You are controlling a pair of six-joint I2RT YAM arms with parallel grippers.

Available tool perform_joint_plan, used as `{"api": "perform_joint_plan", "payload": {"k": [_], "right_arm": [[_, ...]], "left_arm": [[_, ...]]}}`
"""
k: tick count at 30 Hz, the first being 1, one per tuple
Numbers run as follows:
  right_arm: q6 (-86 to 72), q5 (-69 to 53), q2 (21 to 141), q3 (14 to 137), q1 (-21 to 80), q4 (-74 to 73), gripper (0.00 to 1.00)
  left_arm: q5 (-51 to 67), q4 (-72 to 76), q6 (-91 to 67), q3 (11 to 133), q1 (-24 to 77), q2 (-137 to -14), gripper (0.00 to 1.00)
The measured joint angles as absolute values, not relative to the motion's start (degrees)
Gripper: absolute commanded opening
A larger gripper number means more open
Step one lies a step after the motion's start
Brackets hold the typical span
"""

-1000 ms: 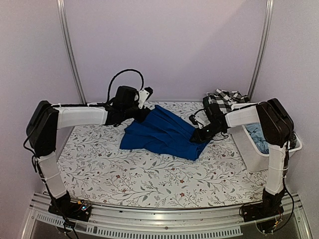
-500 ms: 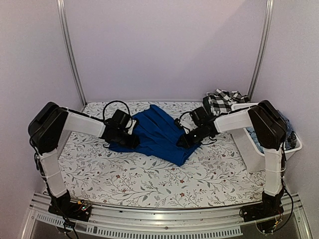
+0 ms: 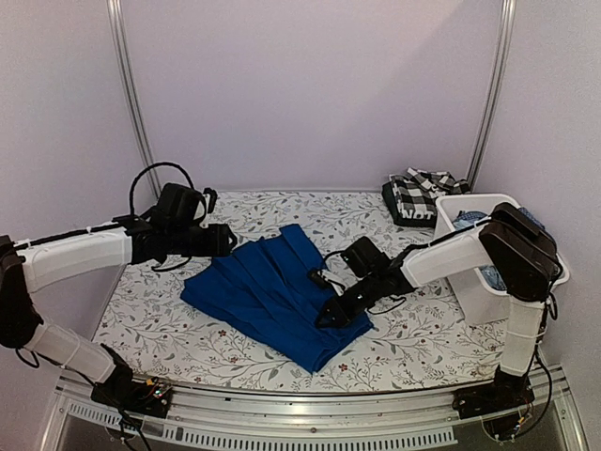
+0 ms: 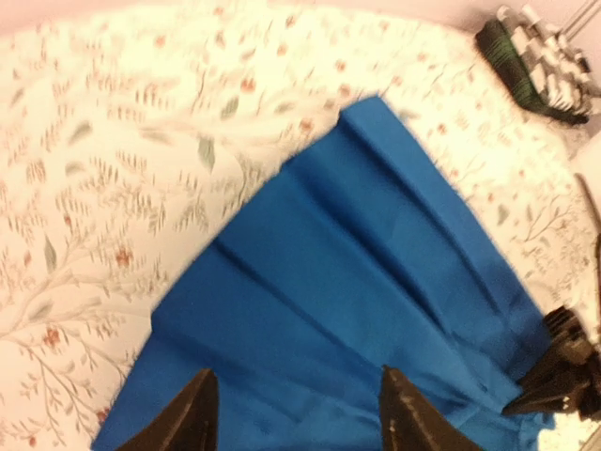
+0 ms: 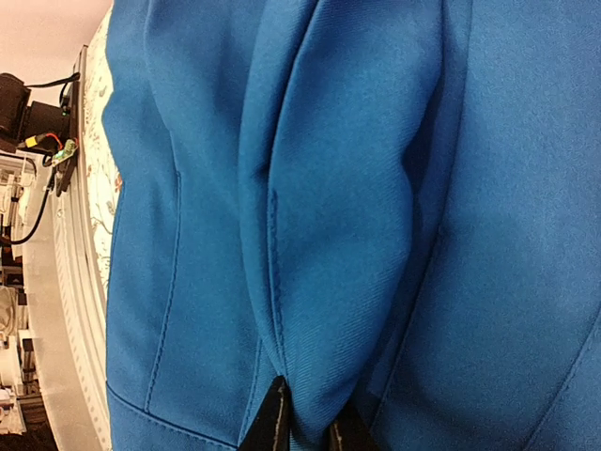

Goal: Fold and stack the mixed laundry pile
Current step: Move the rectangle-folded skirt to the center of the board, then pick up the rectangle-folded skirt from the center of the board.

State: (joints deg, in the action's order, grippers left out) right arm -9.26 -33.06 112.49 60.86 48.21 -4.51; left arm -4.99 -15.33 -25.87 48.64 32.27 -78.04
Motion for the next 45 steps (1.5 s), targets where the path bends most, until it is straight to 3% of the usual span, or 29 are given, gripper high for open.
{"api": "perform_joint_plan", "payload": {"k": [4, 10, 24, 29, 31, 35, 45], "right_arm": [[-13.2, -33.6, 110.9, 59.3, 47.9, -4.4, 0.17], [-15.8, -33.6, 110.6, 59.3, 47.9, -4.3, 0.17], [-15.2, -32.6, 108.9, 59.6, 50.2, -5.0, 0.1], [-13.9, -31.2, 108.9, 60.6, 51.8, -6.1, 0.1], [-13.7, -30.5, 108.9, 60.6, 51.9, -6.5, 0.1], [-13.3, -29.9, 108.9, 60.6, 51.9, -6.8, 0.1], [-12.9, -29.2, 106.1, 60.7, 52.1, -7.3, 0.1]], "left_arm": [[-5.4, -14.2, -26.7, 58.2, 33.2, -79.3, 0.68], [-6.8, -14.2, -30.5, 66.9, 37.8, -93.1, 0.69], [-14.0, -31.0, -46.0, 83.3, 42.3, -115.5, 0.76], [-15.3, -34.7, -48.4, 84.7, 42.3, -118.6, 0.61], [-15.7, -35.9, -49.1, 84.6, 42.2, -118.9, 0.33], [-16.2, -36.7, -49.8, 84.2, 42.1, -118.7, 0.02], [-18.8, -38.2, -51.3, 81.6, 42.1, -108.8, 0.0]]}}
